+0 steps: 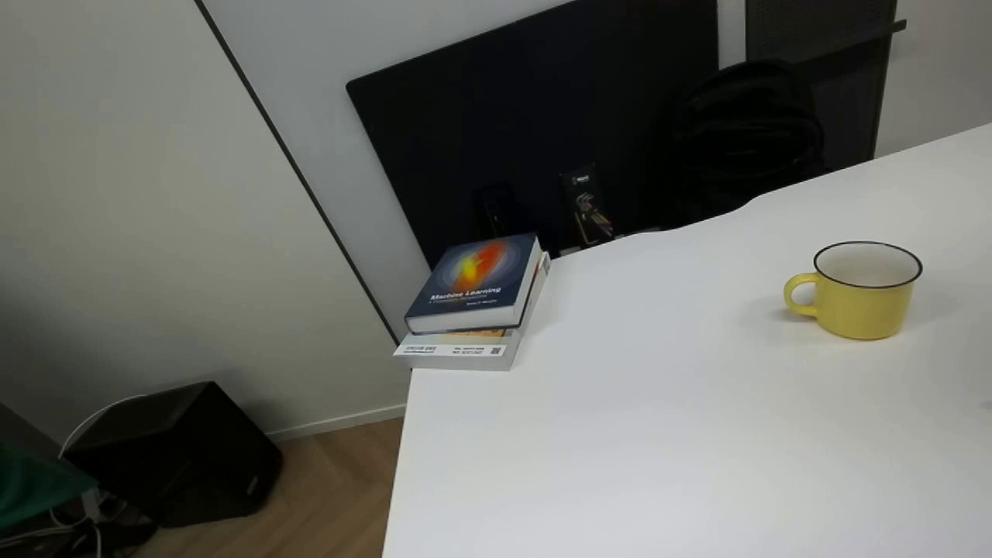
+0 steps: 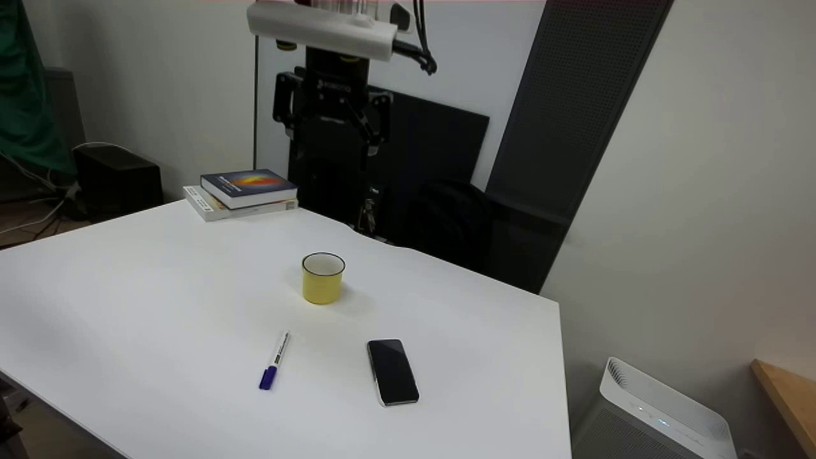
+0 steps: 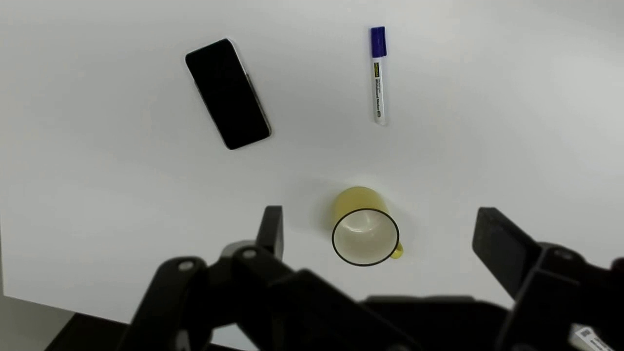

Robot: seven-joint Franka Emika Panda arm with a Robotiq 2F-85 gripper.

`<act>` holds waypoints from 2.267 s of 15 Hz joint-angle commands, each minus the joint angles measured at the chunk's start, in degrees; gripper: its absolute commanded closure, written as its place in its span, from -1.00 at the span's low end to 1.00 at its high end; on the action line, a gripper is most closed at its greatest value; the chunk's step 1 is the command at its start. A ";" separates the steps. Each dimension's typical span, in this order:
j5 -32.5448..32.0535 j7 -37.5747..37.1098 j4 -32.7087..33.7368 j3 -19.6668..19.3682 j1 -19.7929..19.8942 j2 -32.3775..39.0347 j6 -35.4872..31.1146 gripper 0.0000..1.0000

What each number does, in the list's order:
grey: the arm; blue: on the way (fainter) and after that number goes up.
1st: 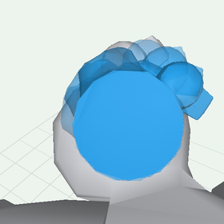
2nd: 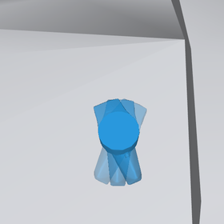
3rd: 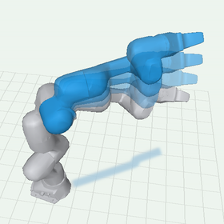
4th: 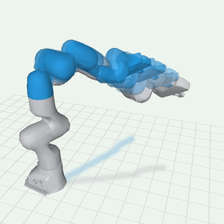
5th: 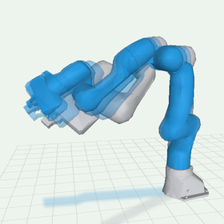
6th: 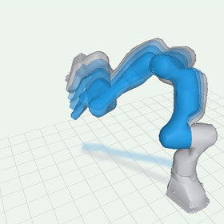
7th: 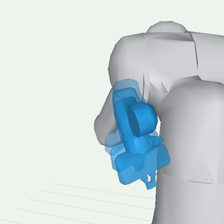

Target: Put the blue marker inside the yellow cup

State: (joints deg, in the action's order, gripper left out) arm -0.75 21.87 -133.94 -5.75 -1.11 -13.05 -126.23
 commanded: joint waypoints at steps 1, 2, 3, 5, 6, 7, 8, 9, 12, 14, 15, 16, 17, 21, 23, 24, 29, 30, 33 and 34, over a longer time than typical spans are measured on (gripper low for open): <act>0.68 1.58 3.93 0.72 0.04 8.62 -1.42 -1.00; 0.42 1.37 3.93 1.19 0.15 10.24 -2.47 -1.00; 0.53 1.33 3.88 1.66 0.17 11.67 -3.09 -1.00; 0.47 1.04 2.90 2.75 0.21 13.88 -5.19 -1.00; 0.51 1.22 2.49 3.24 0.25 14.79 -6.21 -1.00; 0.88 1.75 1.66 3.73 0.30 15.54 -8.11 -1.00; 0.97 1.88 1.25 4.20 0.38 16.31 -9.61 -1.00; 1.46 1.99 0.58 4.68 0.46 17.08 -11.50 -1.00; 3.02 2.04 -1.17 5.96 0.66 19.06 -17.02 -1.00; 4.56 2.56 -1.97 6.85 0.81 20.19 -19.79 -1.00; 5.61 2.91 -2.20 7.33 0.93 20.71 -20.62 -1.00; 6.45 2.97 -2.42 7.75 1.01 21.14 -21.33 -1.00; 6.71 2.59 -2.56 8.04 1.03 21.71 -21.73 -1.00; 4.99 1.71 -2.41 8.12 1.02 21.45 -20.31 -1.00; 5.00 1.72 -2.41 8.10 1.10 21.45 -20.31 -1.00; 5.00 1.72 -2.41 8.10 1.12 21.45 -20.31 -1.00; 4.22 1.17 -2.66 7.91 1.04 21.69 -20.79 -1.00; 3.95 1.39 -2.72 7.88 1.08 22.19 -21.15 -1.00; 4.38 1.71 -2.48 7.92 1.44 24.61 -21.74 -1.00; 4.48 1.92 -2.34 7.99 1.62 25.52 -22.01 -1.00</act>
State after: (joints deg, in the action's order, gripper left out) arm 4.23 23.81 -136.85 1.66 -0.55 9.88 -146.84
